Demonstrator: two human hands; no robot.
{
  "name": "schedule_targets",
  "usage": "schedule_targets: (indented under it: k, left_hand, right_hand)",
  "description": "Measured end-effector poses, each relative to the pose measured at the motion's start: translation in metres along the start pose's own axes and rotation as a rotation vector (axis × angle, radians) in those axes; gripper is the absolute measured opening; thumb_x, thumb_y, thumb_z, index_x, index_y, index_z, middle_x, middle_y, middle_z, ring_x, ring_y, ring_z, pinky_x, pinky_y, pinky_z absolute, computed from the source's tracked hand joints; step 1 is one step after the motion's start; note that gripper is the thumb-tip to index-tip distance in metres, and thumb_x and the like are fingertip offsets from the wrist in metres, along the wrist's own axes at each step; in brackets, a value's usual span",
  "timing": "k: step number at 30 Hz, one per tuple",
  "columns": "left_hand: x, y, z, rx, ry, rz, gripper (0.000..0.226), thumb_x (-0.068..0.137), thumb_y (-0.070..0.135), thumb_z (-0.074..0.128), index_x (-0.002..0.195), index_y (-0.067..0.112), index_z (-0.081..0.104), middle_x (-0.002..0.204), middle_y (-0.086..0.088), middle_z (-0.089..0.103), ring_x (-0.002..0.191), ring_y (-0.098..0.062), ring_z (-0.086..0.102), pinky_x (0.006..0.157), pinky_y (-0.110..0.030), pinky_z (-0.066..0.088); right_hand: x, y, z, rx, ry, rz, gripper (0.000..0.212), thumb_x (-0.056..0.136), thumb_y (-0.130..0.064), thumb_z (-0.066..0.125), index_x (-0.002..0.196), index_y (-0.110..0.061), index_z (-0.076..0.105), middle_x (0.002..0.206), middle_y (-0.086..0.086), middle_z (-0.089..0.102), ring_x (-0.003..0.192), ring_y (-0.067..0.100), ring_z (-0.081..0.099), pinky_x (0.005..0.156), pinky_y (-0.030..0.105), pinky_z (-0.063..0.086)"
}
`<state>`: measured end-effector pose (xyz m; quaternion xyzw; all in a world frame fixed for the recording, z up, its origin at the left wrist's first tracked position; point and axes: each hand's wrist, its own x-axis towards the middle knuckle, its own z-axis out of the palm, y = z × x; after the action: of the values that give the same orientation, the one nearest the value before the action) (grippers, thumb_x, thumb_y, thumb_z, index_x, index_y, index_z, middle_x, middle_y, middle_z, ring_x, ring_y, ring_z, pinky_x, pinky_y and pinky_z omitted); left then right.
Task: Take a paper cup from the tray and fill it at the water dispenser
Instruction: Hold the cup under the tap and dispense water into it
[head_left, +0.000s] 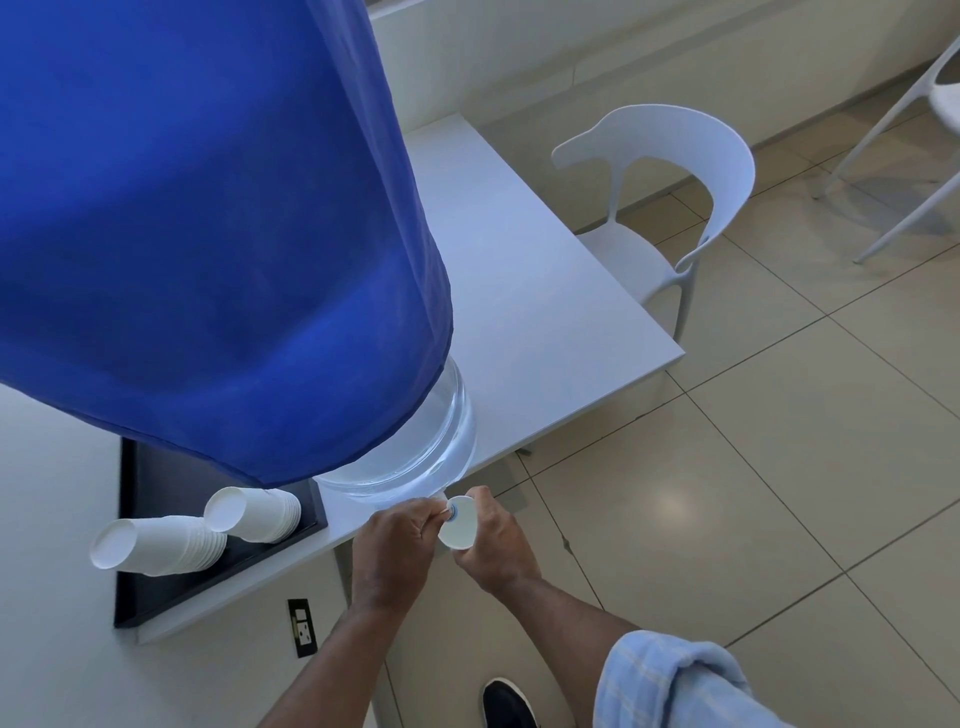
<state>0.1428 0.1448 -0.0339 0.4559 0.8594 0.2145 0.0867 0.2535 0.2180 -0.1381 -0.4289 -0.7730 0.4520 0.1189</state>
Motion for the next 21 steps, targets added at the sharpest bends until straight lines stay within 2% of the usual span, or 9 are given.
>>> schedule_targets:
  k: [4, 7, 10, 14, 18, 21]
  left_hand:
    - [-0.008, -0.004, 0.003, 0.034, 0.001, 0.1, 0.008, 0.093, 0.028, 0.08, 0.101, 0.029, 0.082, 0.103, 0.019, 0.083, 0.085, -0.01, 0.08, 0.061, -0.033, 0.064]
    - [-0.017, -0.012, 0.006, 0.036, -0.029, 0.097, 0.027, 0.09, 0.026, 0.084, 0.114, 0.037, 0.079, 0.125, 0.026, 0.076, 0.103, -0.007, 0.078, 0.071, -0.037, 0.067]
    - [-0.026, -0.012, 0.004, 0.021, -0.057, 0.048, 0.045, 0.087, 0.026, 0.086, 0.127, 0.043, 0.074, 0.137, 0.029, 0.067, 0.116, -0.001, 0.072, 0.078, -0.035, 0.067]
    - [-0.029, -0.008, 0.001, 0.003, -0.081, 0.03, 0.047, 0.091, 0.034, 0.081, 0.135, 0.045, 0.068, 0.142, 0.034, 0.059, 0.122, 0.003, 0.066, 0.084, -0.027, 0.06]
    - [-0.027, -0.005, 0.002, -0.04, -0.064, -0.017, 0.042, 0.091, 0.033, 0.081, 0.132, 0.039, 0.072, 0.137, 0.034, 0.06, 0.125, 0.004, 0.063, 0.088, -0.023, 0.054]
    - [-0.025, -0.003, 0.003, -0.072, -0.074, -0.061, 0.042, 0.089, 0.031, 0.083, 0.129, 0.034, 0.075, 0.133, 0.036, 0.057, 0.111, -0.008, 0.074, 0.085, -0.024, 0.055]
  right_hand:
    - [-0.001, 0.0, -0.001, -0.002, 0.0, -0.009, 0.058, 0.079, -0.033, 0.087, 0.123, -0.03, 0.048, 0.112, -0.004, 0.066, 0.095, 0.014, 0.067, 0.071, 0.027, 0.061]
    - [-0.001, 0.001, -0.001, 0.006, 0.004, -0.02, 0.055, 0.08, -0.033, 0.086, 0.121, -0.029, 0.049, 0.109, -0.005, 0.065, 0.09, 0.011, 0.063, 0.067, 0.02, 0.056]
    - [0.0, 0.002, 0.001, 0.009, 0.01, -0.023, 0.054, 0.08, -0.033, 0.085, 0.12, -0.028, 0.049, 0.108, -0.005, 0.064, 0.089, 0.013, 0.062, 0.066, 0.024, 0.057]
    - [-0.002, 0.006, 0.003, 0.003, 0.014, -0.023, 0.054, 0.08, -0.033, 0.085, 0.12, -0.026, 0.05, 0.106, -0.007, 0.06, 0.09, 0.014, 0.061, 0.067, 0.03, 0.059]
    - [-0.004, 0.007, 0.002, -0.001, 0.015, -0.008, 0.05, 0.081, -0.031, 0.084, 0.118, -0.024, 0.051, 0.1, -0.008, 0.056, 0.09, 0.018, 0.063, 0.068, 0.036, 0.059]
    - [-0.004, 0.009, 0.0, 0.004, 0.022, 0.022, 0.049, 0.08, -0.034, 0.083, 0.116, -0.026, 0.05, 0.101, -0.005, 0.061, 0.087, 0.019, 0.064, 0.065, 0.037, 0.058]
